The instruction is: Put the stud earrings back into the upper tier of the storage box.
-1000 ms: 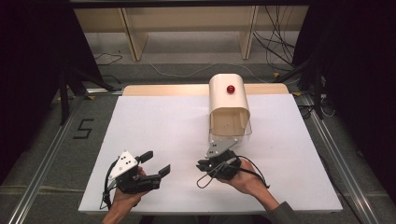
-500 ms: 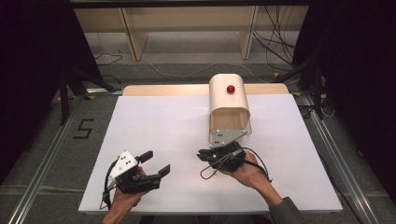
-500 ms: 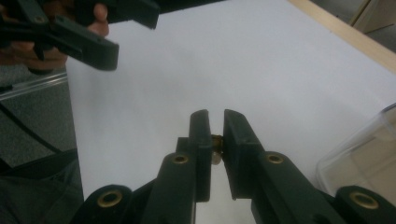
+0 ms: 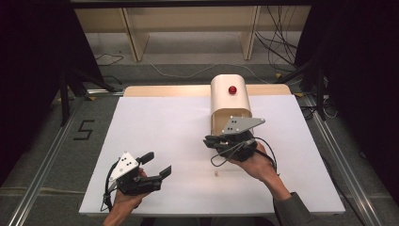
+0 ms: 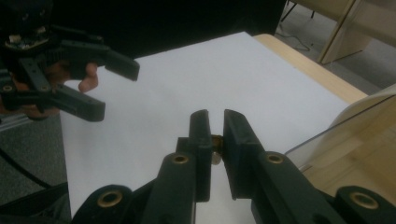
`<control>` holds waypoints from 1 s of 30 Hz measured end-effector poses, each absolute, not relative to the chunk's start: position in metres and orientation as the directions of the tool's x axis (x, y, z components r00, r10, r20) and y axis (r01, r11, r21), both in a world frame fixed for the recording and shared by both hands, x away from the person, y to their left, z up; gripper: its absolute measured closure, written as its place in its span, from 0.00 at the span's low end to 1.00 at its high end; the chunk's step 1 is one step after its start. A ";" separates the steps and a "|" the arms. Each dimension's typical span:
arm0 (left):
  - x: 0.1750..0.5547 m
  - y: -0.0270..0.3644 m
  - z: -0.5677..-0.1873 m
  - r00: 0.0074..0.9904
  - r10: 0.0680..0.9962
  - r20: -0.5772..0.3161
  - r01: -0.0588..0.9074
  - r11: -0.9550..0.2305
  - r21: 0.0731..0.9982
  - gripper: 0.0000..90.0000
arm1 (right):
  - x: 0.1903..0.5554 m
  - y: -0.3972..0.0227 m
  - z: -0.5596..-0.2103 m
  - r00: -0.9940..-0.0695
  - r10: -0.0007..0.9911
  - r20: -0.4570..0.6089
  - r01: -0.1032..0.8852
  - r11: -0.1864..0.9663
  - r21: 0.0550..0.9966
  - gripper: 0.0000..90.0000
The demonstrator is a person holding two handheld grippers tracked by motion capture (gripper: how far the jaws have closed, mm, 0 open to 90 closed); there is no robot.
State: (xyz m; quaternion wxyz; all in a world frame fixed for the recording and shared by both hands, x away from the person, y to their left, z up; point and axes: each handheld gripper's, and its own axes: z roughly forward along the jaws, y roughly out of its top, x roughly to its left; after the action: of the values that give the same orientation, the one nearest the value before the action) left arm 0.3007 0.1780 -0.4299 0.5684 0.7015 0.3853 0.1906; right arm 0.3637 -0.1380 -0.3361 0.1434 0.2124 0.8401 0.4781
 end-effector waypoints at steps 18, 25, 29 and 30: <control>0.301 0.178 -0.430 0.631 0.757 -0.169 0.322 -0.058 0.945 0.18 | 0.381 -0.162 -0.330 -0.802 0.597 -0.019 0.261 0.380 0.887 0.91; 0.301 0.178 -0.430 0.630 0.758 -0.168 0.323 -0.059 0.945 0.18 | 0.391 -0.174 -0.335 -0.769 0.639 0.008 0.298 0.348 0.889 0.91; 0.301 0.178 -0.430 0.631 0.758 -0.167 0.322 -0.060 0.945 0.18 | 0.396 -0.177 -0.340 -0.755 0.656 0.021 0.320 0.340 0.884 0.91; 0.301 0.178 -0.430 0.631 0.758 -0.168 0.322 -0.059 0.945 0.18 | 0.397 -0.177 -0.341 -0.751 0.660 0.027 0.328 0.337 0.882 0.91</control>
State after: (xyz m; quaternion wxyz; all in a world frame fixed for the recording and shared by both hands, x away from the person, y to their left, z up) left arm 0.3009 0.1776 -0.4297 0.5678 0.7021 0.3846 0.1916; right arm 0.3972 -0.1772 -0.3408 0.1709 0.3088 0.7997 0.4857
